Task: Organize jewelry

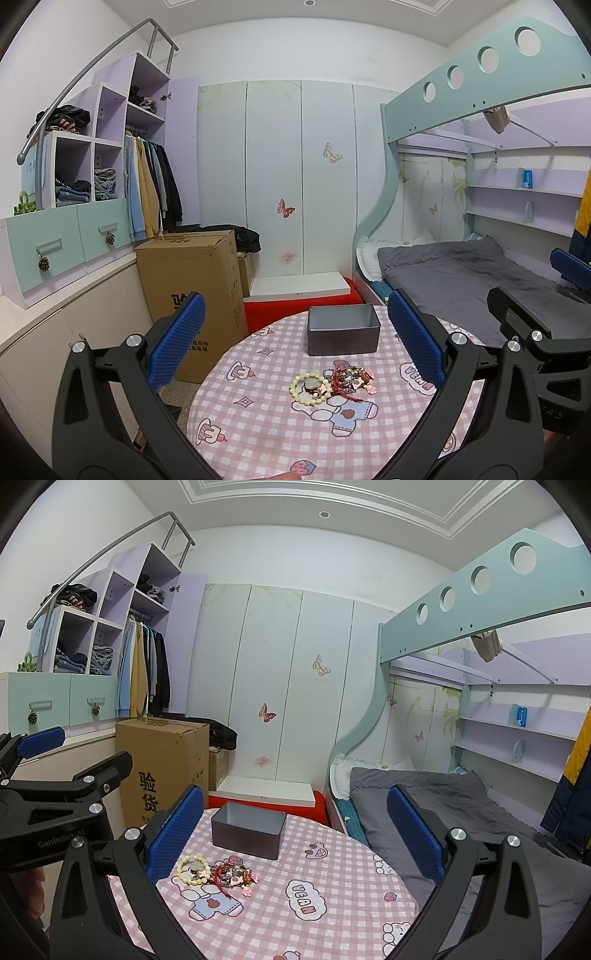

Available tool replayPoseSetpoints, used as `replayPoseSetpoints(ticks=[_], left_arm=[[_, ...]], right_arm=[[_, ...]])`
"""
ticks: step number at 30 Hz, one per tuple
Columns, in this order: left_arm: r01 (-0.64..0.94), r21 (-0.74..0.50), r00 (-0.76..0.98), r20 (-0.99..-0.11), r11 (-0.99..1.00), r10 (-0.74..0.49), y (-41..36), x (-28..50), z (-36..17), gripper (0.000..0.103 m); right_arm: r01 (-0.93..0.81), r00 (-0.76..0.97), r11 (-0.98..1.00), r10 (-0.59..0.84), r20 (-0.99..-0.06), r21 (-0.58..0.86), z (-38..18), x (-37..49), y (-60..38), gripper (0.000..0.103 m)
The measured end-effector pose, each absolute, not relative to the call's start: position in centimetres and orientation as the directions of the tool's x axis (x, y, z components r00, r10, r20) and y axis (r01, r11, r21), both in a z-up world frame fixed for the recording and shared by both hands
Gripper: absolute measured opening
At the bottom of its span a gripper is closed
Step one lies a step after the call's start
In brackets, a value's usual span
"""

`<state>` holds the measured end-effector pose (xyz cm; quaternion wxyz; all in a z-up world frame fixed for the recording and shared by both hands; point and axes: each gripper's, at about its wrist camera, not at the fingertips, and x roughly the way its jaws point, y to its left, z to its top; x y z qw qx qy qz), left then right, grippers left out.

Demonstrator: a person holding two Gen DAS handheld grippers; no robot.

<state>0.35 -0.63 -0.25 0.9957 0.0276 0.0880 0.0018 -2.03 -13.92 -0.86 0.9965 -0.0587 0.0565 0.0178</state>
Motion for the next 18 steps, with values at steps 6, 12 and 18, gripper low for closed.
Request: replayPoseSetpoints(ticks=[6,12,18], left_arm=[[0.000,0.055,0.985,-0.174,0.998,0.010,-0.75,0.42,-0.33,0.097],[0.002,0.056,0.984,-0.176,0.998,0.008,-0.68,0.40,-0.29,0.097],[0.001,0.056,0.985,-0.175,0.998,0.009,-0.67,0.41,-0.31,0.097]], right_arm=[[-0.043,0.993,0.992,0.029,-0.116,-0.115,-0.85,-2.06,-13.93,0.095],[-0.042,0.993,0.992,0.029,-0.116,-0.115,-0.85,-2.07,-13.90,0.095],[-0.042,0.992,0.993,0.028,-0.120,-0.114,-1.04,-1.84,-13.98,0.095]])
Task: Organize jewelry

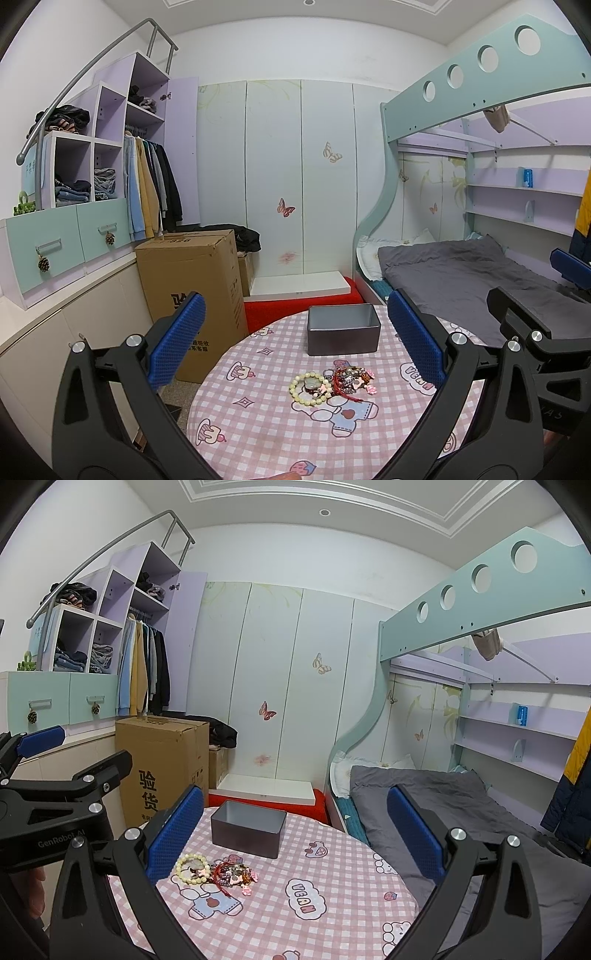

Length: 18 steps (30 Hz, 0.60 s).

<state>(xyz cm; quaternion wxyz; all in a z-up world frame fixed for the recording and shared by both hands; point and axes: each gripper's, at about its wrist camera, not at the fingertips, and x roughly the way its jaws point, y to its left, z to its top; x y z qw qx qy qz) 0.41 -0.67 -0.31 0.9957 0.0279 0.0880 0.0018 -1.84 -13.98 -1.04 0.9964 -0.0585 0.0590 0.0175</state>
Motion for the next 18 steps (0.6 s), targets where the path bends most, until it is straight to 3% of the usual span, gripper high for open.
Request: replayPoseSetpoints(ticks=[18], left_arm=[[0.002,0.057,0.984,-0.178,0.998,0.008,-0.63,0.60,-0.48,0.097]], right_arm=[[-0.044,0.992,0.993,0.030,-0.125,-0.112,-1.38,-1.68,-14.10,0.095]])
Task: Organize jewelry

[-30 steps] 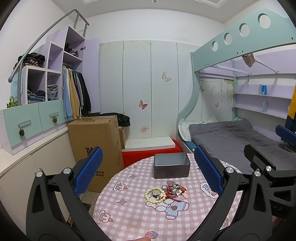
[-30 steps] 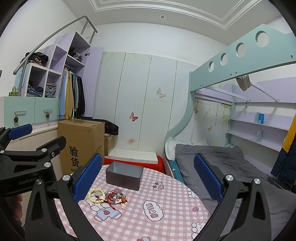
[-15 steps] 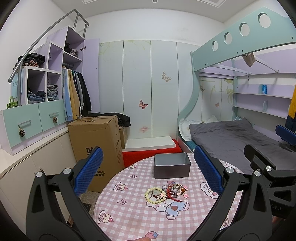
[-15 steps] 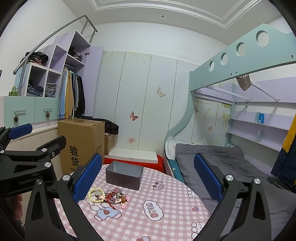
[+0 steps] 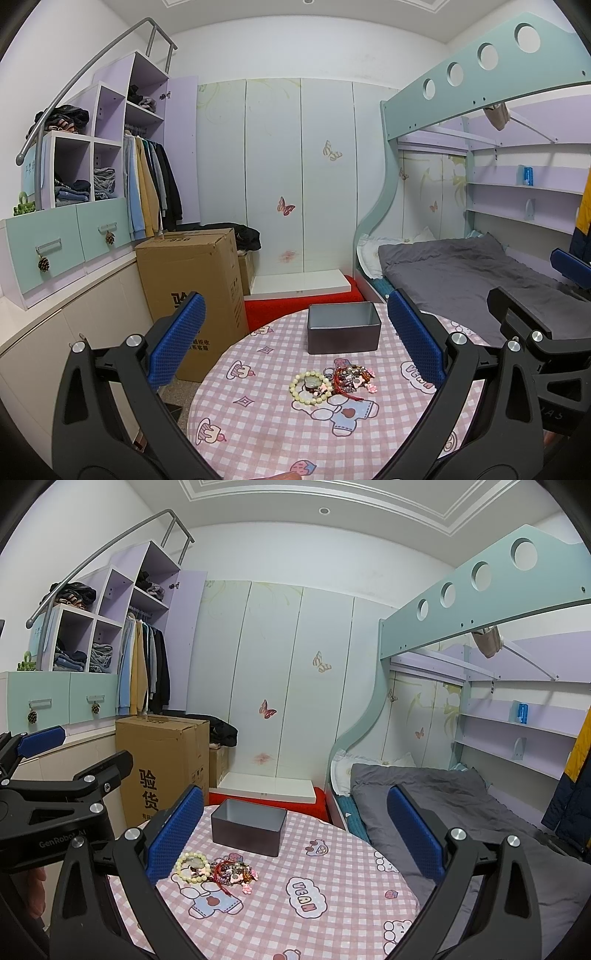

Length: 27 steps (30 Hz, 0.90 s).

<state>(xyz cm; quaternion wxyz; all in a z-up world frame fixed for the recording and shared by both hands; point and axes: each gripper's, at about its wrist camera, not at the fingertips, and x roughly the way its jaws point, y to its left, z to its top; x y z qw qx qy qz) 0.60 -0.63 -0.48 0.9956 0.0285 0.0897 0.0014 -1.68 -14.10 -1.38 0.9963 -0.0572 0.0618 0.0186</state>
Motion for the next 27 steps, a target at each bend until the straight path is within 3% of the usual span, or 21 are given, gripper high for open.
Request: replayPoseSetpoints(ticks=[27], left_arm=[[0.004,0.062,0.981,-0.192,0.998,0.008,-0.09,1.00,-1.32,0.097]], right_arm=[[-0.042,0.989,0.992,0.024,-0.147,-0.115,-2.32,-0.99,-13.98,0.095]])
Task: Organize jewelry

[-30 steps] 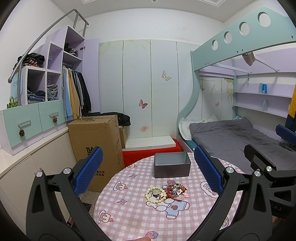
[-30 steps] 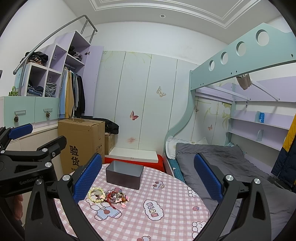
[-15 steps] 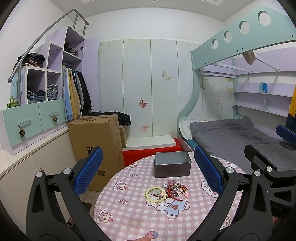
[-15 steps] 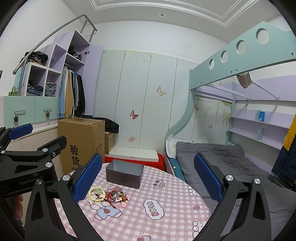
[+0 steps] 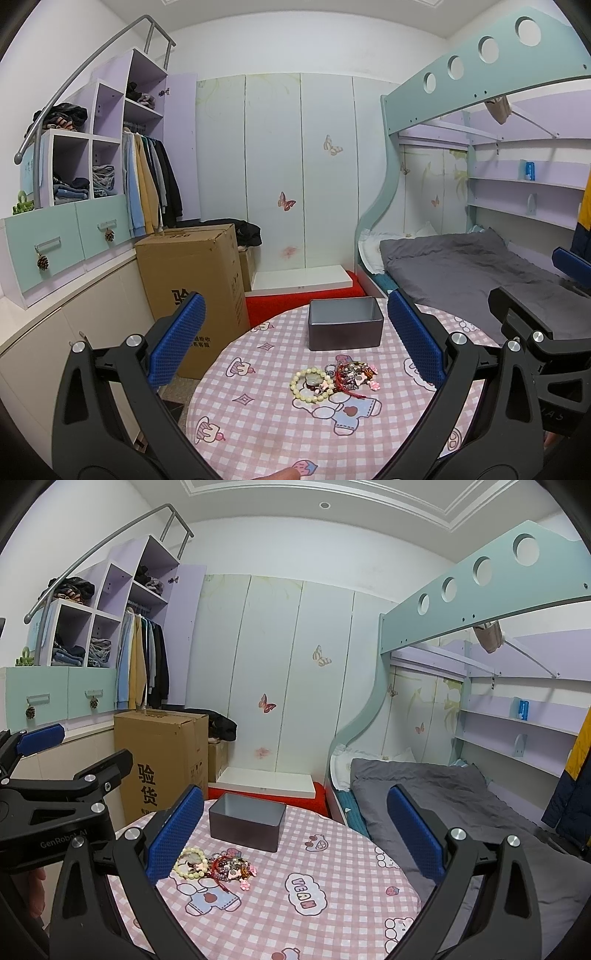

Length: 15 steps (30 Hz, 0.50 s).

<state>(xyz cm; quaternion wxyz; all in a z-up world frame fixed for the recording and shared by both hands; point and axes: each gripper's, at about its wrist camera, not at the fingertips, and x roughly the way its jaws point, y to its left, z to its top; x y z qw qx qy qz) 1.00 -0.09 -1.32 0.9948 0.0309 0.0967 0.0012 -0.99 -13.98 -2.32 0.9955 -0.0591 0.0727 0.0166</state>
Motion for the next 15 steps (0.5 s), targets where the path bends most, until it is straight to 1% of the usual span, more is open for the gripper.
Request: replayPoseSetpoints(ticks=[5,9,12,15], left_arm=[[0.003,0.086,0.982,-0.191,0.996,0.013,-0.1,1.5,-1.9,0.097],[0.030,0.082,0.979,-0.202,0.996,-0.013,0.3,1.9,-2.3,0.097],[0.043,0.060,0.971,-0.237,0.997,-0.028,0.9,2.8,-2.8,0.097],[0.040,0.036,0.955,-0.296,0.999,-0.028,1.6,4.3,-3.6,0.097]], right_arm=[[-0.046,0.987,0.993,0.028,-0.161,-0.111,-2.7,-0.4,-13.8,0.095],[-0.052,0.984,0.993,0.033,-0.174,-0.108,-3.1,0.1,-13.8,0.095],[-0.068,0.981,0.993,0.049,-0.190,-0.095,-3.5,0.7,-13.9,0.095],[-0.077,0.975,0.993,0.056,-0.217,-0.090,-4.0,1.5,-14.0,0.095]])
